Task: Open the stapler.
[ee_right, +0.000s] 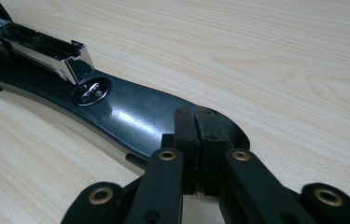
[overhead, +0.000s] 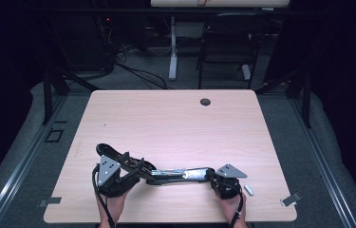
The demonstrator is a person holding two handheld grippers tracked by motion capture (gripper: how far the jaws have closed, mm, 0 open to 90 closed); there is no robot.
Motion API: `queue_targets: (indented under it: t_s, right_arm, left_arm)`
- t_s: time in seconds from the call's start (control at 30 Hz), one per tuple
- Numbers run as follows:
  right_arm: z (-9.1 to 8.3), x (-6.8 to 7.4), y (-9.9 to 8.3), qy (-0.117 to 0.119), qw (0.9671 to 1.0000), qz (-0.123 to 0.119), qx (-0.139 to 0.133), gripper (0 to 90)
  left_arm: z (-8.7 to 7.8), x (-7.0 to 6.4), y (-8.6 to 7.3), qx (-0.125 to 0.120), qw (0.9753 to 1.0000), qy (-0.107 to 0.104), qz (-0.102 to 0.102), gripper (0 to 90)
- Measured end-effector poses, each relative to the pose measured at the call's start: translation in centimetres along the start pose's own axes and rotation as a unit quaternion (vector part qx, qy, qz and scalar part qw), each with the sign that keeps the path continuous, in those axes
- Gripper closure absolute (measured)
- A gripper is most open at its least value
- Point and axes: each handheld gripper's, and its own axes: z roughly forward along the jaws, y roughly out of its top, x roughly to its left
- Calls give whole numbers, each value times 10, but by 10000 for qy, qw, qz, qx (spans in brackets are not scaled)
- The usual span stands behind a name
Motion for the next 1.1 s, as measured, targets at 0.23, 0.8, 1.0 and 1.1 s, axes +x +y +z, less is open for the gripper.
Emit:
queue_targets:
  t_s: [0.23,0.8,1.0,1.1]
  right_arm:
    - [0,0,0,2,10000,10,7,888]
    - [0,0,1,-19,10000,17,35,871]
    - [2,-3,5,113,9998,122,127,853]
    - [2,-9,9,365,9982,356,321,794]
  left_arm:
    - [-2,-3,3,5,9997,-233,67,348]
    - [-8,-20,-7,505,9946,-822,371,240]
    - [-11,-20,-10,892,9910,-875,479,190]
    - [-15,-18,-9,981,9904,-853,465,173]
